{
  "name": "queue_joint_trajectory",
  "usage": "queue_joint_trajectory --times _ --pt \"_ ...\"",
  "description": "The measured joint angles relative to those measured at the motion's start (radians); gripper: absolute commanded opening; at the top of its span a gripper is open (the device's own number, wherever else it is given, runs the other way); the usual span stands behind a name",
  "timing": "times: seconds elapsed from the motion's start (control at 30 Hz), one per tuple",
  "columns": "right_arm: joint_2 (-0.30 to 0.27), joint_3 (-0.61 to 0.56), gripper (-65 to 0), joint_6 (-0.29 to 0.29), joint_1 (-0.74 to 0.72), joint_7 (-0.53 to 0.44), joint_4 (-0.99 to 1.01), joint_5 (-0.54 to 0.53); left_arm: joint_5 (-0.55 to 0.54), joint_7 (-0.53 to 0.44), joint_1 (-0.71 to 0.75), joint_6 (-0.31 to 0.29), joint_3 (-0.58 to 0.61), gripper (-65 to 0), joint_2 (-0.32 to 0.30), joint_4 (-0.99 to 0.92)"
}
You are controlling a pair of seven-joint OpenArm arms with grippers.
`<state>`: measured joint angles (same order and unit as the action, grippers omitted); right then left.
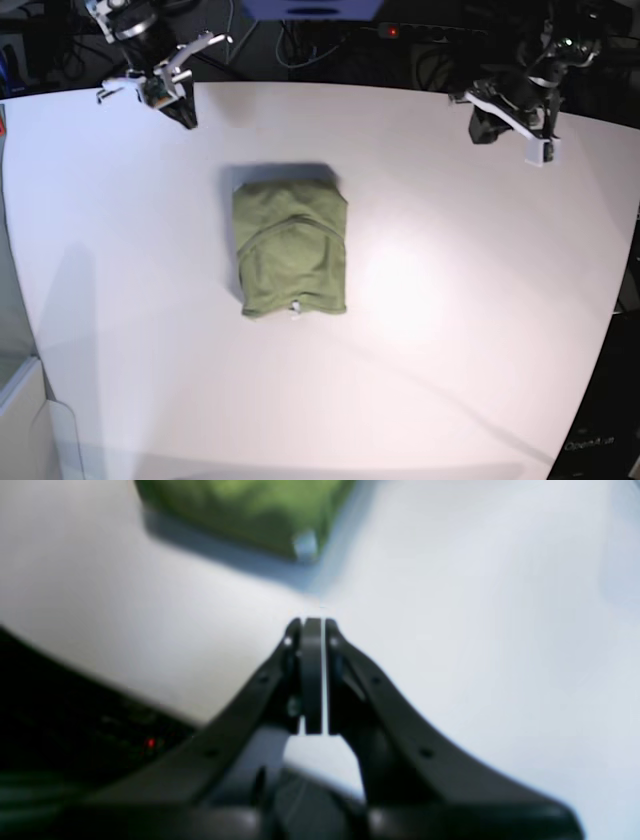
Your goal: Fold the T-shirt properly
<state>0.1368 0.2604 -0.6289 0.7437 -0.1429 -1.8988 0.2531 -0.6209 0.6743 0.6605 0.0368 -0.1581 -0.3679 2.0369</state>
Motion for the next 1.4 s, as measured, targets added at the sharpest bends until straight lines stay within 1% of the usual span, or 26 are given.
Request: queue_joint_trajectory --times 0.03,0.13,0.23,0.27,0.33,0.37,0.5,0.57,0.63,0.7,0.73,0.77,0.8,0.83,0.87,0.9,1.03,1.07,1.1,1.13,1.2,1.23,1.27,1.3,1.33,1.4 --pt "0.002 0.010 -65.0 0.001 0.028 -0.029 0.004 -0.002 -0.008 -0.011 0.001 -0.004 0.005 -63.5 -0.006 0.001" --pt "0.007 0.047 -65.0 -0.003 0.098 -0.096 0.061 -0.107 -0.003 -0.035 0.058 -0.005 0.010 -63.5 -0.047 0.002" --pt "0.008 0.084 -65.0 0.000 0.131 -0.146 0.128 -0.169 0.008 -0.020 0.120 -0.001 0.014 -63.5 -0.060 0.000" --pt "0.007 0.093 -65.0 0.001 0.134 -0.154 0.154 -0.184 0.006 -0.019 0.126 -0.005 0.016 -63.5 -0.060 -0.001" --pt "0.007 0.101 -65.0 0.003 0.132 -0.135 0.206 -0.176 0.006 -0.019 0.127 -0.004 0.018 -63.5 -0.062 -0.016" --pt "0.005 0.101 -65.0 0.002 0.130 -0.144 0.241 -0.178 0.014 -0.023 0.129 -0.004 0.025 -63.5 -0.062 -0.028" --pt "0.006 0.097 -65.0 0.002 0.093 -0.148 0.410 -0.179 0.117 -0.031 0.147 -0.008 0.100 -63.5 -0.062 -0.128" --pt "0.005 0.093 -65.0 -0.001 0.050 -0.156 0.505 -0.176 0.193 -0.052 0.142 -0.008 0.141 -63.5 -0.053 -0.229" --pt "0.001 0.092 -65.0 0.000 0.005 -0.154 0.609 -0.175 0.254 -0.098 0.116 0.006 0.194 -63.5 -0.032 -0.360" --pt "-0.025 0.091 -65.0 -0.001 -0.053 -0.140 0.723 -0.167 0.274 -0.199 0.058 -0.011 0.235 -63.5 -0.005 -0.504" --pt "-0.038 0.091 -65.0 -0.001 -0.078 -0.155 0.777 -0.173 0.277 -0.261 0.029 -0.018 0.254 -63.5 0.005 -0.587" --pt "-0.045 0.092 -65.0 0.003 -0.097 -0.162 0.833 -0.181 0.285 -0.281 0.006 -0.010 0.272 -63.5 0.012 -0.658" --pt "-0.059 0.093 -65.0 0.002 -0.130 -0.166 0.900 -0.185 0.284 -0.341 -0.031 -0.012 0.291 -63.5 0.014 -0.747" --pt "-0.076 0.092 -65.0 0.003 -0.165 -0.142 0.964 -0.171 0.288 -0.354 -0.064 -0.004 0.309 -63.5 0.019 -0.824" --pt "-0.093 0.089 -65.0 0.001 -0.197 -0.151 1.035 -0.171 0.292 -0.410 -0.086 0.004 0.325 -63.5 0.023 -0.899" --pt "-0.109 0.089 -65.0 -0.001 -0.232 -0.158 1.104 -0.178 0.288 -0.489 -0.115 -0.008 0.341 -63.5 0.029 -0.982" --pt "-0.175 0.091 -65.0 0.009 -0.385 -0.240 1.431 -0.183 0.284 -0.680 -0.255 -0.013 0.401 -63.5 0.090 -1.299" --pt "-0.195 0.091 -65.0 0.026 -0.428 -0.263 1.530 -0.180 0.285 -0.741 -0.291 -0.017 0.416 -63.5 0.108 -1.381" --pt "-0.214 0.091 -65.0 0.049 -0.472 -0.288 1.635 -0.183 0.285 -0.795 -0.332 -0.042 0.423 -63.5 0.128 -1.475" --pt "-0.229 0.091 -65.0 0.067 -0.508 -0.323 1.727 -0.178 0.285 -0.824 -0.369 -0.094 0.423 -63.5 0.144 -1.561" --pt "-0.262 0.071 -65.0 0.068 -0.576 -0.411 1.880 -0.180 0.290 -0.916 -0.447 -0.215 0.404 -63.5 0.179 -1.741" --pt "-0.269 0.059 -65.0 0.071 -0.596 -0.413 1.902 -0.178 0.282 -0.972 -0.483 -0.262 0.376 -63.5 0.203 -1.834" --pt "-0.273 0.048 -64.9 0.080 -0.613 -0.427 1.901 -0.174 0.286 -0.992 -0.521 -0.299 0.348 -63.5 0.222 -1.917" --pt "-0.275 0.047 -64.9 0.117 -0.628 -0.440 1.901 -0.179 0.291 -1.014 -0.551 -0.332 0.325 -63.5 0.239 -1.981" --pt "-0.275 0.040 -64.9 0.177 -0.644 -0.437 1.897 -0.179 0.286 -1.049 -0.576 -0.362 0.305 -63.5 0.254 -2.036" --pt "-0.275 -0.005 -64.9 0.322 -0.658 -0.429 1.893 -0.183 0.291 -1.064 -0.595 -0.375 0.283 -63.5 0.266 -2.039"
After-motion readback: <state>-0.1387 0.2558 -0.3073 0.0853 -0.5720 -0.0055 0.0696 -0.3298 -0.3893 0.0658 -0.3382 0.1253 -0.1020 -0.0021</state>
